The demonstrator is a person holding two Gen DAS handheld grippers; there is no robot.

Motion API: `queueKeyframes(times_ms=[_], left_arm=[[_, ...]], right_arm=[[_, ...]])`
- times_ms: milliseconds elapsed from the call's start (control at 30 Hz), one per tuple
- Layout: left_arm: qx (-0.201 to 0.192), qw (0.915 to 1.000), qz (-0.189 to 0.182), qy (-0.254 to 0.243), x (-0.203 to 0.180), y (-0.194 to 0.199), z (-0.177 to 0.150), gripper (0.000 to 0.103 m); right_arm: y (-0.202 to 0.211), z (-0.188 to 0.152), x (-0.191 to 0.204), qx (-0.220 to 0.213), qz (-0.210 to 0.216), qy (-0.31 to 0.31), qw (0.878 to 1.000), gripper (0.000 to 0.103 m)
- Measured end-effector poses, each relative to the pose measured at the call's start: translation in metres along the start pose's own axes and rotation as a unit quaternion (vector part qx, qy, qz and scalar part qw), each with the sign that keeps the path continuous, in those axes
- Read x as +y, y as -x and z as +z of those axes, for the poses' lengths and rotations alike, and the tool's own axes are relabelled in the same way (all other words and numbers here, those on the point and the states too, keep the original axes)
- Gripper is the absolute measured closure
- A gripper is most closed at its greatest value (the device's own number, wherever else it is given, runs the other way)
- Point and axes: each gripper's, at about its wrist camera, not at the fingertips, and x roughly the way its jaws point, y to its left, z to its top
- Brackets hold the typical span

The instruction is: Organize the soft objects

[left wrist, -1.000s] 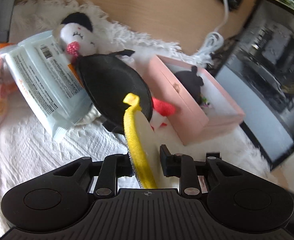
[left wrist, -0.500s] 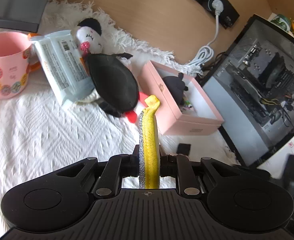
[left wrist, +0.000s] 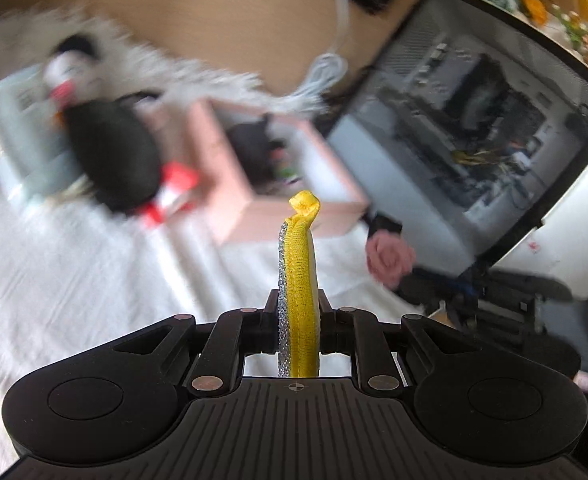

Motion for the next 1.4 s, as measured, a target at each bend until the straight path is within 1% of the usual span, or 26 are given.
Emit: queueKeyframes(times_ms=[100, 200, 233, 300, 367, 400, 467, 567, 600, 767, 867, 933, 1033, 1100, 1133, 1167, 1200, 1233, 1267, 1333, 1400], left_arm=[[-0.013, 0.9993, -0.018, -0.031, -0.026, -0.019, 0.034, 0.085], [-0.03, 0.9972, -0.021, -0.066, -0.052, -0.046, 0.074, 0.085], [-0.033, 0.9968, -0.025, -0.068, -0.056, -0.058, 0.089, 0.085], [-0.039, 0.997, -0.033, -0.059, -0.061, -0.084, 0.117, 0.085], [-0.032, 0.9983, -0.018, -0.046, -0.062, -0.114, 0.14, 0.084], [-0.019, 0.999, -0.004, -0.041, -0.062, -0.13, 0.146, 0.084], [0.001, 0.9989, 0.019, -0.043, -0.061, -0.153, 0.15, 0.084], [0.005, 0.9974, 0.044, -0.058, -0.06, -0.164, 0.143, 0.084], [-0.001, 0.9971, 0.05, -0.057, -0.058, -0.162, 0.139, 0.084], [-0.052, 0.9943, 0.091, -0.021, -0.028, -0.129, 0.126, 0.084], [-0.066, 0.9926, 0.102, 0.001, -0.008, -0.098, 0.108, 0.084], [-0.068, 0.9919, 0.106, 0.013, 0.003, -0.077, 0.089, 0.084], [-0.064, 0.9903, 0.121, 0.02, 0.015, -0.052, 0.061, 0.084], [-0.057, 0.9879, 0.143, 0.021, 0.022, -0.038, 0.042, 0.084], [-0.051, 0.9862, 0.156, 0.024, 0.026, -0.032, 0.034, 0.084], [-0.044, 0.9838, 0.171, 0.03, 0.032, -0.027, 0.024, 0.084], [-0.039, 0.9812, 0.185, 0.037, 0.037, -0.02, 0.015, 0.084], [-0.037, 0.9787, 0.197, 0.045, 0.043, -0.013, 0.007, 0.084], [-0.038, 0.976, 0.207, 0.053, 0.049, -0.004, -0.003, 0.084], [-0.04, 0.9709, 0.227, 0.066, 0.058, 0.011, -0.018, 0.084], [-0.044, 0.9651, 0.245, 0.081, 0.067, 0.027, -0.032, 0.084]], right_arm=[[0.012, -0.01, -0.018, -0.006, -0.021, -0.021, 1.0, 0.096], [0.017, -0.023, -0.032, -0.006, -0.037, -0.049, 0.998, 0.096], [0.017, -0.027, -0.035, -0.006, -0.041, -0.056, 0.998, 0.096], [0.016, -0.034, -0.039, -0.003, -0.045, -0.067, 0.997, 0.096], [0.016, -0.041, -0.039, 0.0, -0.046, -0.074, 0.996, 0.096], [0.015, -0.044, -0.038, 0.002, -0.046, -0.076, 0.996, 0.096], [0.015, -0.05, -0.038, 0.004, -0.043, -0.08, 0.996, 0.096], [0.012, -0.056, -0.039, 0.006, -0.038, -0.089, 0.995, 0.096], [0.01, -0.057, -0.04, 0.007, -0.037, -0.092, 0.995, 0.096], [0.0, -0.047, -0.043, -0.007, -0.027, -0.089, 0.996, 0.096], [-0.011, -0.029, -0.047, -0.028, -0.021, -0.079, 0.996, 0.096], [-0.022, -0.01, -0.051, -0.047, -0.022, -0.069, 0.996, 0.096], [-0.05, 0.025, -0.062, -0.075, -0.028, -0.07, 0.994, 0.096], [-0.075, 0.043, -0.072, -0.075, -0.024, -0.086, 0.993, 0.094], [-0.089, 0.05, -0.076, -0.066, -0.019, -0.093, 0.993, 0.091], [-0.105, 0.056, -0.078, -0.049, -0.01, -0.099, 0.994, 0.08], [-0.118, 0.057, -0.079, -0.032, -0.001, -0.103, 0.994, 0.072], [-0.129, 0.057, -0.077, -0.018, 0.007, -0.104, 0.994, 0.057], [-0.137, 0.055, -0.071, -0.005, 0.016, -0.101, 0.995, 0.05], [-0.147, 0.047, -0.054, 0.012, 0.039, -0.086, 0.995, 0.049], [-0.152, 0.039, -0.03, 0.015, 0.066, -0.059, 0.996, 0.047]])
